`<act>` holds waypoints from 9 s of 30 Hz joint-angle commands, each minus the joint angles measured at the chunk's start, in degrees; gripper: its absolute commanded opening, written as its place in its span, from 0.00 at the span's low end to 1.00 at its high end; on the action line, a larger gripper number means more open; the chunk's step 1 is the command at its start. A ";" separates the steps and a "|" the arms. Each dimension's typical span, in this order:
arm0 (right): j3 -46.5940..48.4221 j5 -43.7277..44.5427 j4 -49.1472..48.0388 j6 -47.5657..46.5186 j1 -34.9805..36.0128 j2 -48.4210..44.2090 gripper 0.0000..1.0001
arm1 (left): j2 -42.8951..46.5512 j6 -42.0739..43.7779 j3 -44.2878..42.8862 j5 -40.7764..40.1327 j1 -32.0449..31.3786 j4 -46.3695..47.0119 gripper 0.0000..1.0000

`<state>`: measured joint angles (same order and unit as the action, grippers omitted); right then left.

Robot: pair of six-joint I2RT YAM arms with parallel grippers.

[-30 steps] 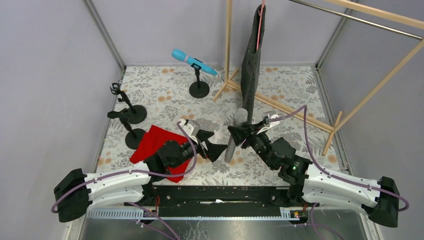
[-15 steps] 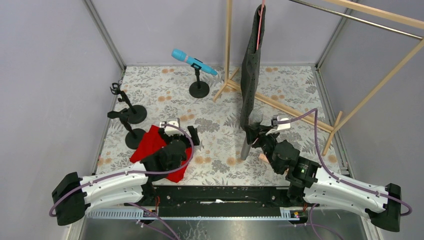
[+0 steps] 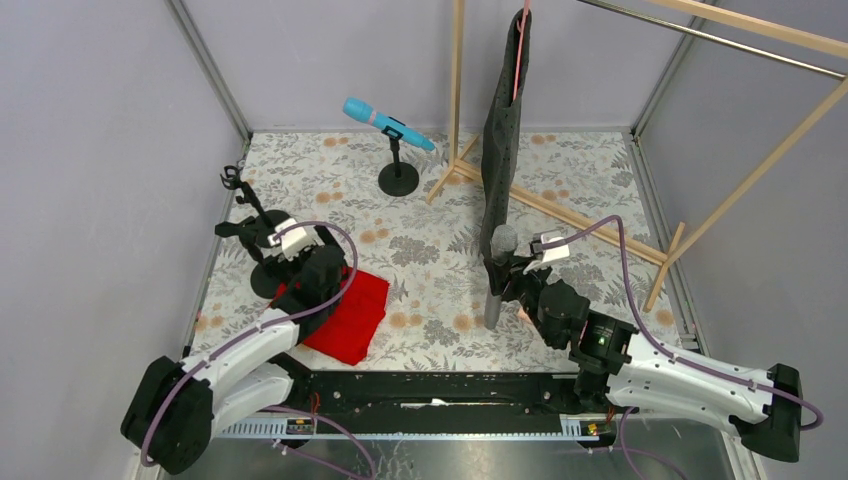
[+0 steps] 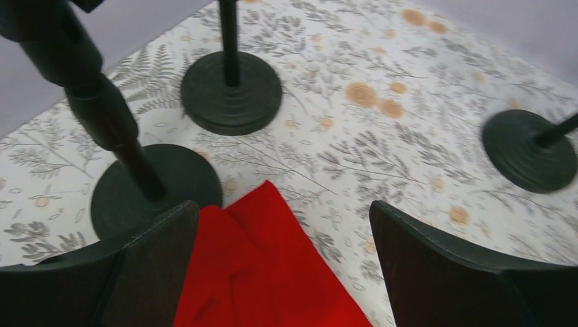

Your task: Attach the microphones to the stand

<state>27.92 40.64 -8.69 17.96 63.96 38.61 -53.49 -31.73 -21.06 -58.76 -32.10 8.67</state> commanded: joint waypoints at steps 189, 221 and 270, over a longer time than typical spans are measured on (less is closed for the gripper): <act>0.61 3.51 20.54 4.02 0.11 -23.03 0.00 | -26.01 24.18 -2.30 21.93 -45.87 52.56 0.58; -2.19 0.76 13.65 0.86 0.11 -20.33 0.00 | -22.49 35.22 -1.74 74.69 -29.13 43.44 0.00; -4.62 -14.41 -11.63 -28.48 0.11 -14.33 0.04 | 6.07 28.33 1.33 49.53 -35.47 29.88 0.99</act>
<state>23.51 31.90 -9.65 1.30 63.96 22.20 -48.66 -4.29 -16.47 -11.51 -67.31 38.94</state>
